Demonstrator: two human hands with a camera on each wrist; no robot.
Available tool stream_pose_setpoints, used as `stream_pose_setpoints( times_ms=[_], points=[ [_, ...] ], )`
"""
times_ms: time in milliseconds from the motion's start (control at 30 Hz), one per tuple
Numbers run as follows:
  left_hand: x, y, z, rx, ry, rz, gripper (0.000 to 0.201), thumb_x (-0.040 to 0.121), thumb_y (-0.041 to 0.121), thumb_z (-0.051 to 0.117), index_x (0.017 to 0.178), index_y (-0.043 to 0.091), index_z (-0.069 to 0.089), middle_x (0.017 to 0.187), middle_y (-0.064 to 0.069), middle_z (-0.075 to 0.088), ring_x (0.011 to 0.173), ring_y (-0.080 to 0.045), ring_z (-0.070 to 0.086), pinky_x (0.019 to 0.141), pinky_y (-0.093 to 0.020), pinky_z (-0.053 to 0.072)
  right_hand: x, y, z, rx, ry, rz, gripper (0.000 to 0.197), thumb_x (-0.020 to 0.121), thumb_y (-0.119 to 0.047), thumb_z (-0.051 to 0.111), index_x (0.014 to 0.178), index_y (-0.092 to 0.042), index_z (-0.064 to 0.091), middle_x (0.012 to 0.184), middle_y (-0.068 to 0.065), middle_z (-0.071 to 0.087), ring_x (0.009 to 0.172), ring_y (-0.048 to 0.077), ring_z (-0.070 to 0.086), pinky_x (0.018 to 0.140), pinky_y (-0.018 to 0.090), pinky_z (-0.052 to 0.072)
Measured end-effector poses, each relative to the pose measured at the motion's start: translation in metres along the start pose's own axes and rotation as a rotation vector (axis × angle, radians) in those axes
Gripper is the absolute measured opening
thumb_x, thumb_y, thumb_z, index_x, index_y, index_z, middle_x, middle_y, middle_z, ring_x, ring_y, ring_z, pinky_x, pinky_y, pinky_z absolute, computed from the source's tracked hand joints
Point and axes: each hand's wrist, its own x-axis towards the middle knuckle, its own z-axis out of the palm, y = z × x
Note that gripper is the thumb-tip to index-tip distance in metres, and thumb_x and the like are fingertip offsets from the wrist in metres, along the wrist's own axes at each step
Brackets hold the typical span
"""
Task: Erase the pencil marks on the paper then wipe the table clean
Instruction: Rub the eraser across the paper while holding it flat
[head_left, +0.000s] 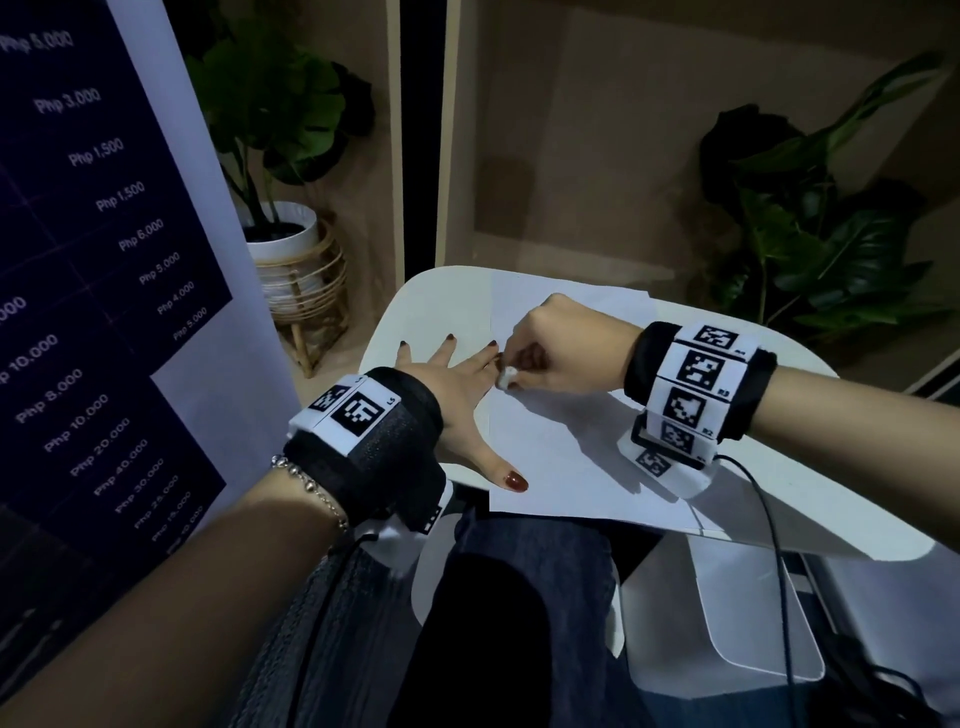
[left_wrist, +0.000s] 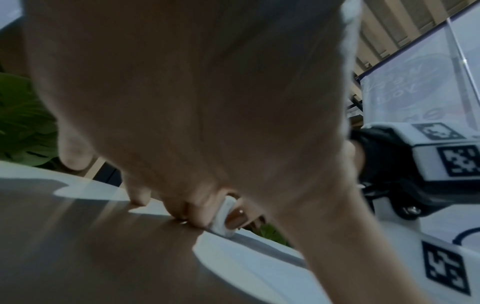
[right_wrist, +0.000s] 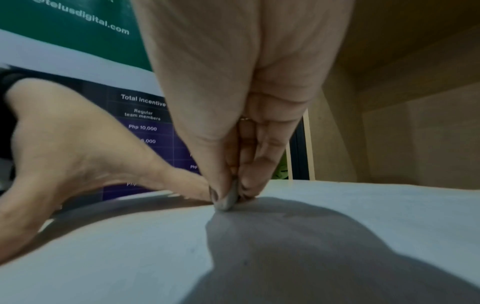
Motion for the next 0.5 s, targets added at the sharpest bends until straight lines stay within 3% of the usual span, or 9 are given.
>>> stream_pose_setpoints(
  times_ms=[167, 400, 500],
  points=[
    [-0.002, 0.002, -0.001, 0.019, -0.012, -0.012, 0.140, 0.055, 0.089, 0.059, 0.152, 0.030, -0.022, 0.157, 0.018, -0.028, 0.147, -0.023, -0.026, 0.115, -0.063, -0.012, -0.025, -0.011, -0.001, 0.153, -0.140, -0.125, 0.014, 0.087, -0.030, 0.075, 0.096, -0.022, 0.080, 0.084, -0.009, 0.075, 0.065, -0.004, 0.058, 0.067, 0.006, 0.039],
    [-0.008, 0.002, -0.003, 0.041, -0.020, 0.005, 0.136, 0.061, 0.087, 0.059, 0.153, 0.027, -0.021, 0.157, 0.016, -0.028, 0.147, -0.023, -0.026, 0.115, -0.063, -0.010, -0.043, -0.012, 0.005, 0.229, -0.163, -0.098, 0.011, 0.089, -0.030, 0.073, 0.090, -0.021, 0.078, 0.076, -0.010, 0.072, 0.064, -0.004, 0.058, 0.063, 0.006, 0.037],
    [-0.009, 0.000, -0.006, 0.020, 0.004, 0.001, 0.130, 0.065, 0.086, 0.057, 0.154, 0.028, -0.020, 0.159, 0.014, -0.026, 0.147, -0.023, -0.026, 0.115, -0.063, -0.012, -0.034, -0.006, 0.001, 0.172, -0.136, -0.061, 0.013, 0.087, -0.032, 0.074, 0.094, -0.022, 0.078, 0.078, -0.011, 0.071, 0.065, -0.011, 0.056, 0.064, 0.004, 0.036]
  ],
)
